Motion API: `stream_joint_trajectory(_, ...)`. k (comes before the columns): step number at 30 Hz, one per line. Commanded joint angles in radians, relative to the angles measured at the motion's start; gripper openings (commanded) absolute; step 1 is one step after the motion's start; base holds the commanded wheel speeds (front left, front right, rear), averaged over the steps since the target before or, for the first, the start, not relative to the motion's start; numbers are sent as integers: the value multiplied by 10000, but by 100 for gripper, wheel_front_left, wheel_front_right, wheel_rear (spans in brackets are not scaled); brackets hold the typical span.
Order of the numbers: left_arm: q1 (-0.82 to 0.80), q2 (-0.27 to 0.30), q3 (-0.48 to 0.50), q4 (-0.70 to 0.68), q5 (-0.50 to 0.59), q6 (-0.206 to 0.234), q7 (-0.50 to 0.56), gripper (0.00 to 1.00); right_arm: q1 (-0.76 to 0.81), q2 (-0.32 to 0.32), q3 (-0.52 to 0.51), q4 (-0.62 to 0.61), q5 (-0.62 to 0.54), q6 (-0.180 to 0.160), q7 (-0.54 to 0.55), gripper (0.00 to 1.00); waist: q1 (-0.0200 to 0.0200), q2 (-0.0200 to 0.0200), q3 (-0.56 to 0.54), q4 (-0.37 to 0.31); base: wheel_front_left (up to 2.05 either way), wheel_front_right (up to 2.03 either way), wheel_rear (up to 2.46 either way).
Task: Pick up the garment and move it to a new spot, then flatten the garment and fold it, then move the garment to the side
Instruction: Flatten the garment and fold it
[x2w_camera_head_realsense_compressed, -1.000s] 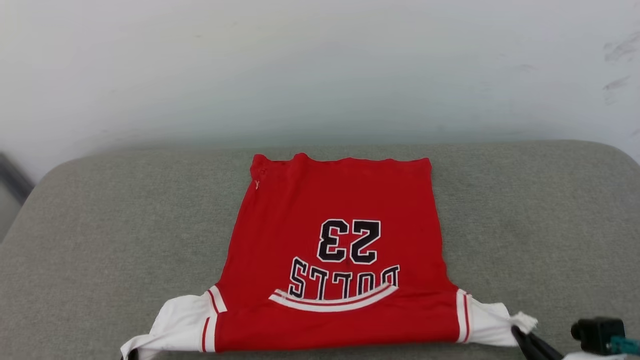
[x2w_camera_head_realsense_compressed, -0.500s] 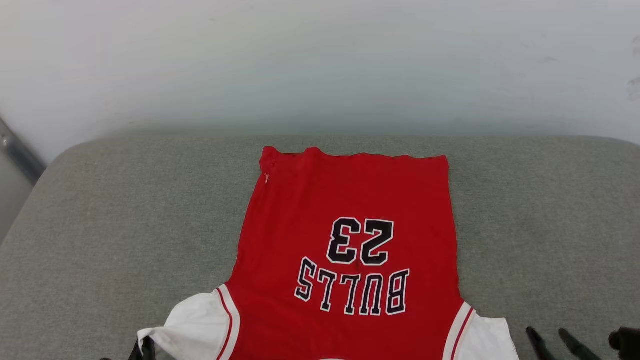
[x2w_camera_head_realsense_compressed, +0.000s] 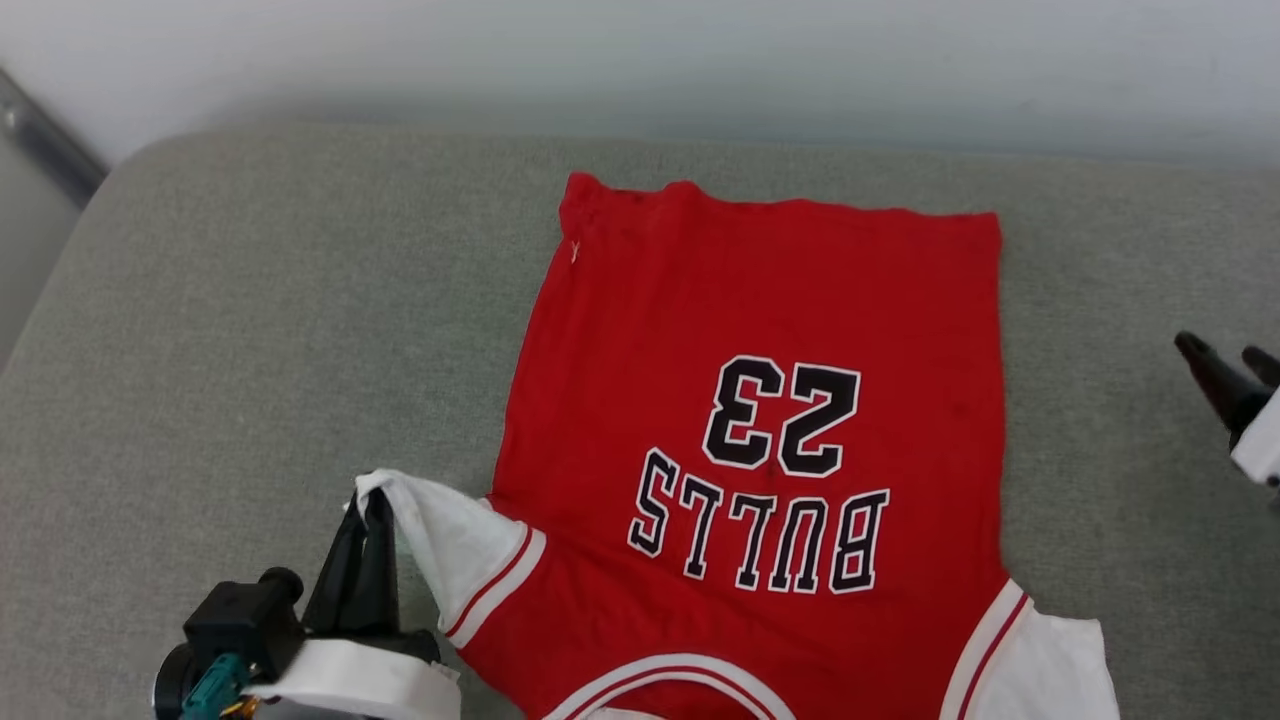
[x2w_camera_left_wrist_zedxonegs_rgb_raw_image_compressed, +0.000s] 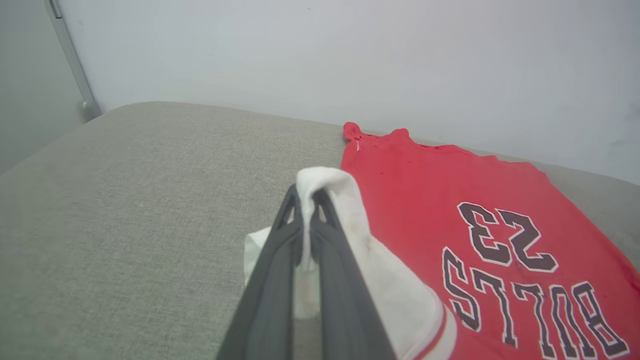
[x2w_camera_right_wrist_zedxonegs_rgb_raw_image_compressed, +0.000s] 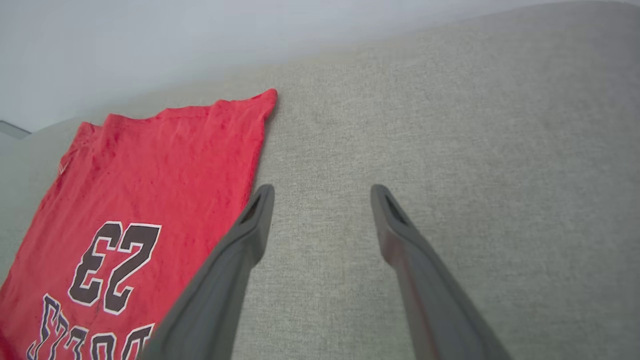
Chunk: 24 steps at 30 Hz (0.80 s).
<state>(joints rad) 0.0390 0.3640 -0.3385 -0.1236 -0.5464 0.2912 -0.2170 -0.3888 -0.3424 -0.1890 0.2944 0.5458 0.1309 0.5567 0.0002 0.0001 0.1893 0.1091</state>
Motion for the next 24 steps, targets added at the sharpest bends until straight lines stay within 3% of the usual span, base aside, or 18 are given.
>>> stream_joint_trajectory(1, -146, -44, -28, -34, 60, -23, -62, 0, -221, -83, -18, 35, -22, -4, 128, 100, -2, -1, 766, 496, 0, 0, 0)
stream_joint_trajectory(8, -999, -436, -422, -277, 396, -219, -209, 0, -3426, -147, -14, 1316, -667, -4, 3019, 100, -2, -1, 2054, 953, 0, 0, 0)
stream_joint_trajectory(13, -1541, -627, -633, -372, 582, -409, -292, 0, -5076, 93, -176, 1921, -1372, -4, 4356, 100, -2, -1, 2736, 1280, 0, 0, 0)
stream_joint_trajectory(18, -1887, -800, -712, -414, 700, -538, -364, 0, -5945, 328, -221, 2409, -2047, -5, 5148, 100, -2, -1, 3210, 1503, 0, 0, 0)
stream_joint_trajectory(24, -2075, -958, -655, -142, 721, -777, -432, 0, -5930, 690, -413, 3203, -2541, -5, 5807, 100, -2, -1, 3433, 1633, 0, 0, 0)
